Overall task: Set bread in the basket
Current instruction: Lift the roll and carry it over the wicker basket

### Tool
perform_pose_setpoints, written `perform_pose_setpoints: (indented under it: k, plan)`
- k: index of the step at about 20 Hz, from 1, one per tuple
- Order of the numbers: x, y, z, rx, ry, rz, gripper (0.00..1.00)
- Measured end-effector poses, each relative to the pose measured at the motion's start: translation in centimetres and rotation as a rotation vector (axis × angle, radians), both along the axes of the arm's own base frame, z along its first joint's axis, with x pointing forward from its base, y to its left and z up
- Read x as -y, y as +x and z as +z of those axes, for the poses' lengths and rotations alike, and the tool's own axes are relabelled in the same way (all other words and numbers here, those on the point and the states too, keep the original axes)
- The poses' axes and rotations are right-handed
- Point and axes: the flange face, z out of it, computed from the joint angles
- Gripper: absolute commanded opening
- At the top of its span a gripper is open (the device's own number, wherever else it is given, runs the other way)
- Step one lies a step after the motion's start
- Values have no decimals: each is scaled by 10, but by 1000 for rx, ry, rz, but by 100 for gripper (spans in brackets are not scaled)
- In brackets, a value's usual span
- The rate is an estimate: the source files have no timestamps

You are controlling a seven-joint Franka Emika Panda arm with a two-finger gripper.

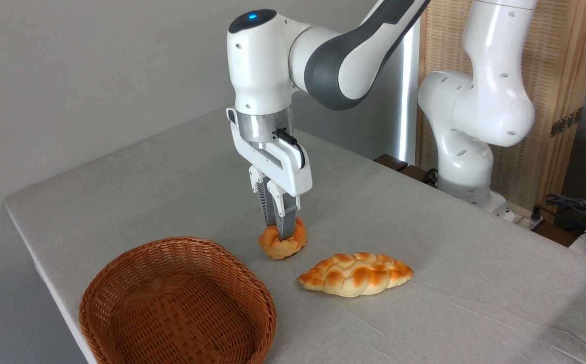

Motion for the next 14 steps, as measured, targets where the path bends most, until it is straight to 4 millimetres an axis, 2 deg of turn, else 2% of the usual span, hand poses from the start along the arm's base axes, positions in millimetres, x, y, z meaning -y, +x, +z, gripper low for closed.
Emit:
perform_pose_setpoints:
  k: [2, 5, 7, 9, 11, 14]
  plan:
    - [0, 4, 18, 29, -6, 2, 31]
    - [-1, 20, 67, 82, -17, 8, 32]
    - [-3, 35, 102, 139, -30, 17, 32]
    - [-11, 57, 127, 186, -41, 38, 35]
    - [-14, 84, 135, 203, -43, 51, 36]
    - [-5, 119, 114, 211, -41, 43, 38]
